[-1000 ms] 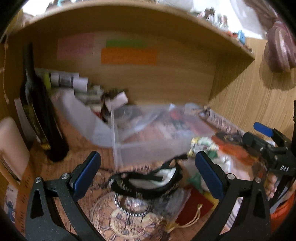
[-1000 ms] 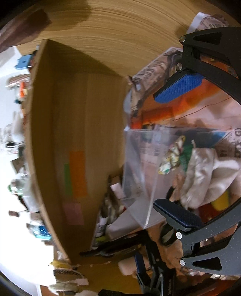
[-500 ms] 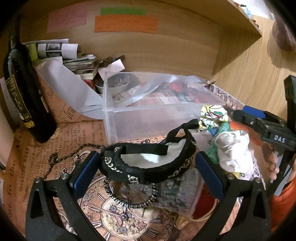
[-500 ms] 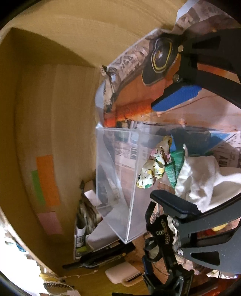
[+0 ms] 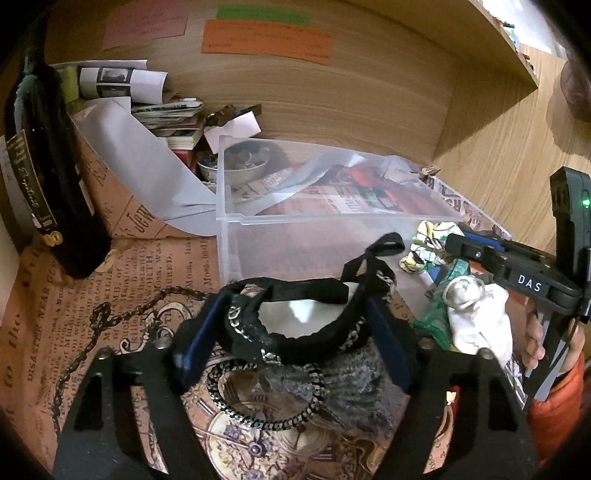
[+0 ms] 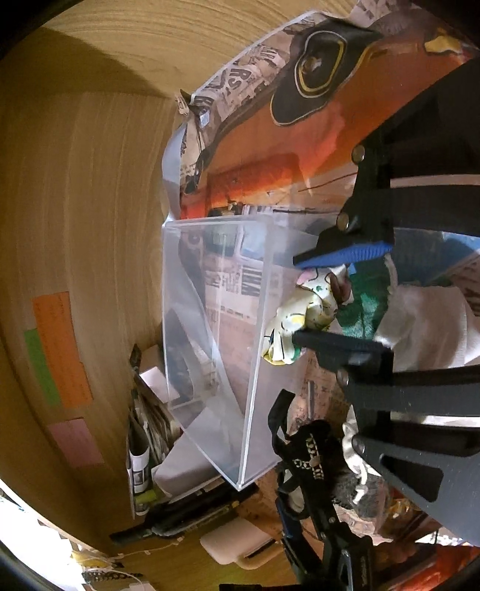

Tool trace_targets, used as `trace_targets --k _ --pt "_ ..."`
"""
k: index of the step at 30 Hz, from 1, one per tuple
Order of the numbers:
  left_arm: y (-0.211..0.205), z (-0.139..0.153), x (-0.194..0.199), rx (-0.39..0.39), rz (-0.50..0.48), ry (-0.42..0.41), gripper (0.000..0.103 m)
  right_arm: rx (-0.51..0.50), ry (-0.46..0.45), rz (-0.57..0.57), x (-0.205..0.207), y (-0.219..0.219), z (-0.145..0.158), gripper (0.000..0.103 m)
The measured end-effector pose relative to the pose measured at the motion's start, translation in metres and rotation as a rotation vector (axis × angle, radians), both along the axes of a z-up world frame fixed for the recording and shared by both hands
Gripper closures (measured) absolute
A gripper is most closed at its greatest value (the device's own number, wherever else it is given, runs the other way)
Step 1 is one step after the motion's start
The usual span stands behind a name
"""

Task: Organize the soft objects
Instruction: 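Grasp the black chain-trimmed choker with the left gripper while the right gripper grasps the floral cloth, then carry both items over the clear plastic box and open both grippers to drop them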

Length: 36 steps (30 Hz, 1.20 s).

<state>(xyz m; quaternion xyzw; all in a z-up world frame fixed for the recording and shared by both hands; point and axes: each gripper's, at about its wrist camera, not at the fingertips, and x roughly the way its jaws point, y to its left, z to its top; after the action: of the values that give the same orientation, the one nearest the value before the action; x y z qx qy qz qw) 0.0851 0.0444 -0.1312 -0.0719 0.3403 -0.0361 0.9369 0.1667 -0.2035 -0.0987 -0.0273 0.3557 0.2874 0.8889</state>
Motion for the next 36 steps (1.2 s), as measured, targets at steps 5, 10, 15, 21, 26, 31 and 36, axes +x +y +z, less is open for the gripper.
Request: trace_targets --k 5,10,15,21,26,31,36 --pt "-0.002 0.001 -0.001 -0.005 -0.013 -0.004 0.056 0.02 -0.024 -0.006 -0.001 -0.005 0.008 0.09" --pt "0.0 0.004 -0.002 -0.024 -0.015 -0.018 0.066 0.04 -0.064 -0.01 -0.007 -0.008 0.018 0.092" --pt "-0.001 0.012 -0.005 -0.025 -0.02 -0.038 0.075 0.066 -0.107 -0.015 -0.012 -0.012 0.031 0.092" --pt "-0.004 0.031 -0.01 -0.035 -0.043 -0.071 0.083 0.107 -0.155 -0.021 -0.019 -0.019 0.048 0.093" --pt "-0.008 0.05 -0.016 -0.018 -0.054 -0.12 0.083 0.126 -0.192 -0.022 -0.026 -0.023 0.059 0.093" --pt "-0.011 0.072 -0.021 0.003 -0.056 -0.175 0.083 0.142 -0.224 -0.02 -0.03 -0.026 0.071 0.093" --pt "-0.012 0.093 -0.022 0.024 -0.053 -0.235 0.083 0.161 -0.255 -0.014 -0.029 -0.024 0.082 0.093"
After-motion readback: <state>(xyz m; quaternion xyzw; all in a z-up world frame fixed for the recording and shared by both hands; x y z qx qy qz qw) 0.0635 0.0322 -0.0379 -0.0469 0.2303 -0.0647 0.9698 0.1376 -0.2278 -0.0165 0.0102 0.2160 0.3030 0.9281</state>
